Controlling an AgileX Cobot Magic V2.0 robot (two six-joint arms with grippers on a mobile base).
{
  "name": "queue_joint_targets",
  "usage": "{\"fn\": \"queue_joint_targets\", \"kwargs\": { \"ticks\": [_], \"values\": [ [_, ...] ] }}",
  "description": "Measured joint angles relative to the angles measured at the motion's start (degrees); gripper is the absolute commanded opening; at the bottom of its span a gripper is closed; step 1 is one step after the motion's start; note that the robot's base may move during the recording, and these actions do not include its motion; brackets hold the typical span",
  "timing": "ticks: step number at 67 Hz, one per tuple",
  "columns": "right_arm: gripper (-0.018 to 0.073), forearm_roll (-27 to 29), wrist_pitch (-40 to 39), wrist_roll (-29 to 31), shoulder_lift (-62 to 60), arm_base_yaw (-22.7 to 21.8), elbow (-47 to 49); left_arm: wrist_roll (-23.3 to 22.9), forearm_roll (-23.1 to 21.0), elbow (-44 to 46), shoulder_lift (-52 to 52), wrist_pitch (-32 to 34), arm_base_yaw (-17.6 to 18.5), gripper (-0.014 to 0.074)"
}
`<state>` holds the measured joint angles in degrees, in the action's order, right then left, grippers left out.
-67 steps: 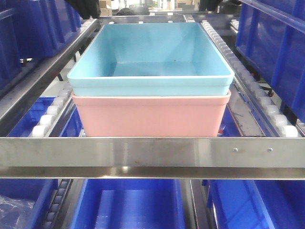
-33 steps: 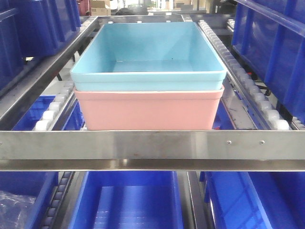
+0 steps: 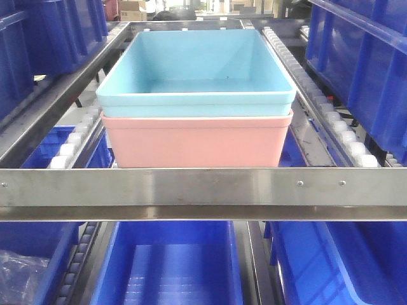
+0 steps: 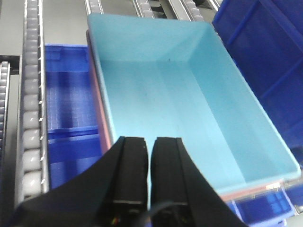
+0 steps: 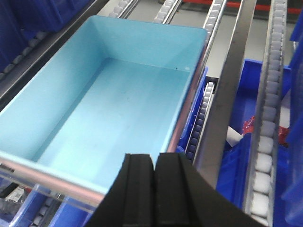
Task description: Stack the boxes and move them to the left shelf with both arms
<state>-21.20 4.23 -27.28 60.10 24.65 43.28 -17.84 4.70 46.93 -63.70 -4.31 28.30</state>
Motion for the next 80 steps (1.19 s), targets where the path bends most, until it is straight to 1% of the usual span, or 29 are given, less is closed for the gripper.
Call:
{"fn": "queue_joint_targets", "kwargs": {
  "ticks": [8,14,20,32,40,49,80],
  "values": [
    [0.0053,0.0,0.0,0.0,-8.5,0.0,-5.7,0.0,3.4,-8.8,9.5,2.0,0.0,0.0006],
    [0.0053,-0.1,0.0,0.0,-14.3,0.0,-9.1,0.0,4.0,-13.9,16.1,4.3,0.0,0.0006],
    [0.0053,-0.1,0.0,0.0,-20.7,0.0,-12.2,0.0,4.1,-18.2,22.4,5.1,0.0,0.0006],
    [0.0053,-0.1,0.9,0.0,-32.6,0.0,-16.1,0.0,4.3,-23.6,34.0,5.3,0.0,0.0006],
    [0.0053,-0.1,5.2,0.0,-38.7,0.0,-16.7,0.0,4.3,-24.7,40.0,5.3,0.0,0.0006],
    [0.0053,-0.1,7.7,0.0,-40.7,0.0,-16.8,0.0,4.3,-24.8,41.8,5.4,0.0,0.0006],
    [0.0053,-0.1,8.3,0.0,-40.7,0.0,-16.8,0.0,4.3,-24.9,41.8,5.4,0.0,0.0006]
  ]
}}
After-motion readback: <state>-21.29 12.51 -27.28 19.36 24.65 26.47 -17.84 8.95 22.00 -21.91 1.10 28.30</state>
